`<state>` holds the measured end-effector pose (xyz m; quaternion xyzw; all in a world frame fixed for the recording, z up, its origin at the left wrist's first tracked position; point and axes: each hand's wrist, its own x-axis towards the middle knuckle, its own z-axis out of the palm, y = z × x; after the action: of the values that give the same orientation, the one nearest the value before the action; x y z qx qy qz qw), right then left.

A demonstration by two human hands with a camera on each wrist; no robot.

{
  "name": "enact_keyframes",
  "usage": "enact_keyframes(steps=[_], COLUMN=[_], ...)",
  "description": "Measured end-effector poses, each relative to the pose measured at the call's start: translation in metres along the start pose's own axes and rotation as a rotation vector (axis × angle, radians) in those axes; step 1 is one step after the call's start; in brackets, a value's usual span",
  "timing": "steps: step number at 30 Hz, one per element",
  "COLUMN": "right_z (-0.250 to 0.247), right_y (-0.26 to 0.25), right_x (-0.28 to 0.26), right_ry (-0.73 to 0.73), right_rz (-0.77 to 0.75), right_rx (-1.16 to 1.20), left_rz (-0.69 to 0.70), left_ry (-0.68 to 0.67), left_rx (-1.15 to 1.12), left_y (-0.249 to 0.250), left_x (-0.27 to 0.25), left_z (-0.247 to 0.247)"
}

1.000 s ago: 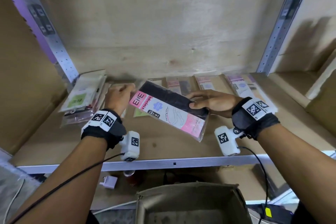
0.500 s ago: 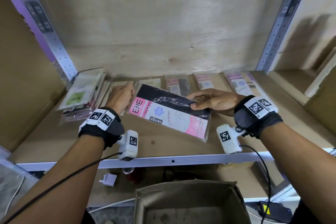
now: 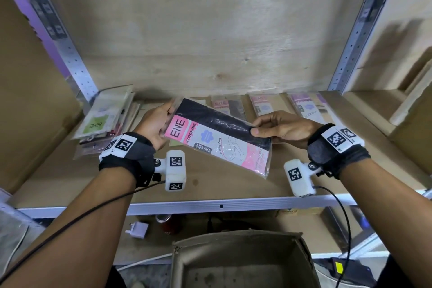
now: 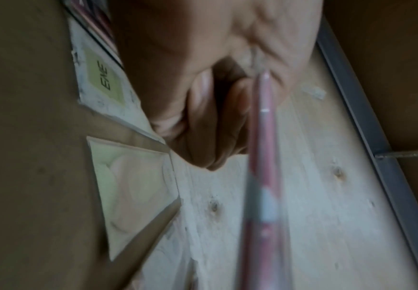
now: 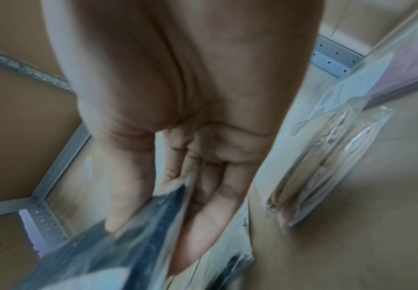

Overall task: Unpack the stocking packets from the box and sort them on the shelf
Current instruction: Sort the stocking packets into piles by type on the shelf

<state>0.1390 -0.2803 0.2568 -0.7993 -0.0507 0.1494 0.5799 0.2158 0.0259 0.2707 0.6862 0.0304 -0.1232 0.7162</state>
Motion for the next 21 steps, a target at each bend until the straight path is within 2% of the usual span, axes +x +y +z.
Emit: enact_keyframes(steps=[4,8,11,14,16,18,21], right_z=[0.000,-0.001,-0.002,-0.003,-0.004,-0.005,-0.005], right_y=[0.002,0.000,0.001,0.002,0.003,0.005,0.004], right_x=[-0.001,-0.003,-0.005,-0.007,-0.005,-0.003,0.004], right_ry=[0.036,0.039,0.044,0.054,0.097,0.157,0.229], right_rz=[-0.025,-0.047,-0.004,0.045,0.060,0.064,0.067], right_rx=[0.001,-0.023,0.012,0.059,0.101,0.166,0.278], left_rz=[0.015,-0.049,-0.055,-0.058,-0.042,-0.069,-0.109], left_ry=[-0.107,-0.191,-0.134,0.062,0.121,0.096,-0.031], left_rx=[-0.087,-0.189,-0.152,-0.110,-0.142,-0.117,-0.033], left_y=[0.003,0.004,0.000,-0.007,-0.010,-0.012,-0.014], left_x=[0.000,0.005,0.006,0.011,0.016,0.016,0.014], left_z=[0.003,0.003,0.005,0.006,0.004,0.005,0.011])
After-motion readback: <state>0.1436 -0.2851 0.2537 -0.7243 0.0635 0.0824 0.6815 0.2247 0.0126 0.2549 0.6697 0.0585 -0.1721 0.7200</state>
